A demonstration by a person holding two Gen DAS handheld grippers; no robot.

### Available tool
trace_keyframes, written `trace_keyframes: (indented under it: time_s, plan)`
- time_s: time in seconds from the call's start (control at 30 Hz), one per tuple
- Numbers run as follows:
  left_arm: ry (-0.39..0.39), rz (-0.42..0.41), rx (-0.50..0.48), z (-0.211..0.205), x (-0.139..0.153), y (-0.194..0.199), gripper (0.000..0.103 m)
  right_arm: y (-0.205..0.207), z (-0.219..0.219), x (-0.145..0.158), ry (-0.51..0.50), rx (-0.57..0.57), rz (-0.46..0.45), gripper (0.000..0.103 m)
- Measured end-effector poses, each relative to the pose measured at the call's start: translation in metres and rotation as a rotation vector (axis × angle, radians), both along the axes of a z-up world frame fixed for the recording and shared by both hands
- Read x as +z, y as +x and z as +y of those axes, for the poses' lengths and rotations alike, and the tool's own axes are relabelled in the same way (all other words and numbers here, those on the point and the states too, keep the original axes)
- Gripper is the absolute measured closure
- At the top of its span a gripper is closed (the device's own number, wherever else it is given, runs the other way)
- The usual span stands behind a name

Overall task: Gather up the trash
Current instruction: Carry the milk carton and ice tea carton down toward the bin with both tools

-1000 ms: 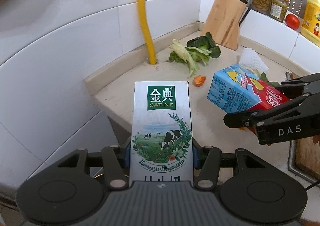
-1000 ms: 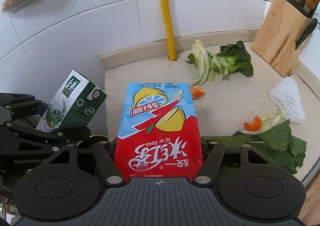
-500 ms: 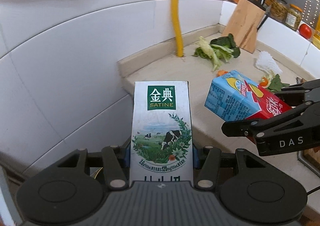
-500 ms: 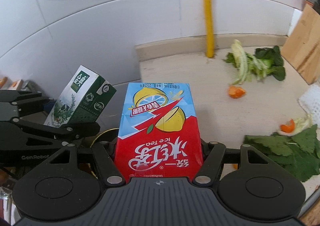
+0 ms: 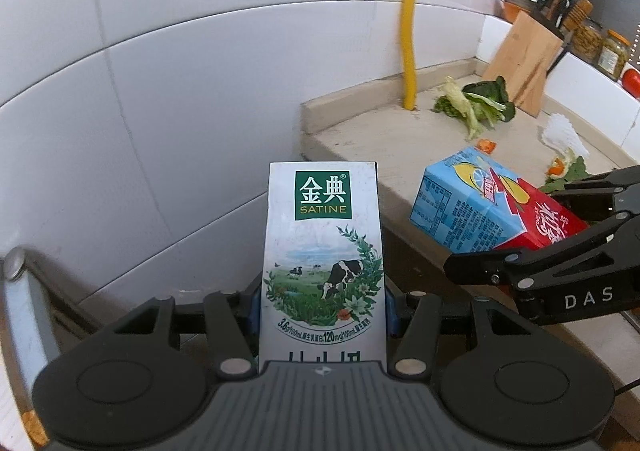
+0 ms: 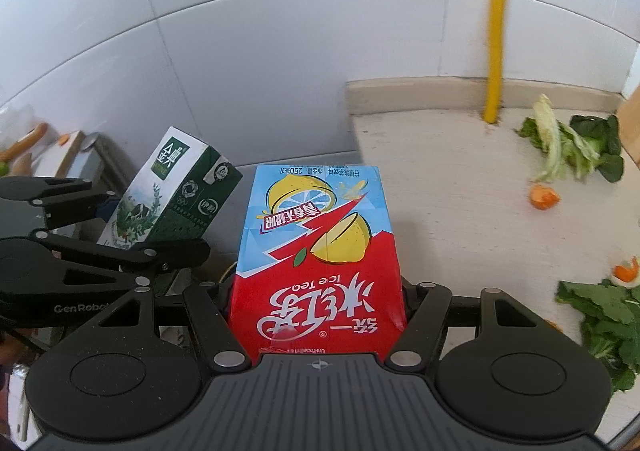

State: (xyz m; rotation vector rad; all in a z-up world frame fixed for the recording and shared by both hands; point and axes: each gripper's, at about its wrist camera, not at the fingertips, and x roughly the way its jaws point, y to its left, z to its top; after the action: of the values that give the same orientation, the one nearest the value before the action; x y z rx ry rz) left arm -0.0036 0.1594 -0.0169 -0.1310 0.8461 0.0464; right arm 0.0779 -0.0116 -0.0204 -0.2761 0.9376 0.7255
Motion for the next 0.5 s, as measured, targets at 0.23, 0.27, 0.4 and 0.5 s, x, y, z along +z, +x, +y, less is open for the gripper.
trace_keyframes:
  time_s: [0.23,0.27,0.4,0.5]
  plan:
    - [-0.002,-0.005,0.041,0.014,-0.003,-0.013,0.056,-0.013,0.02,-0.001,-0.002,0.051,0.01,0.031]
    - [-0.002,-0.005,0.046,0.016,-0.003,-0.015,0.056,-0.014,0.022,-0.001,0.0,0.057,0.012,0.031]
    - [-0.004,-0.003,0.067,0.021,-0.005,-0.021,0.056,-0.018,0.031,-0.001,0.005,0.076,0.019,0.031]
    - [-0.006,-0.001,0.08,0.025,-0.008,-0.024,0.056,-0.022,0.036,-0.001,0.007,0.086,0.023,0.031]
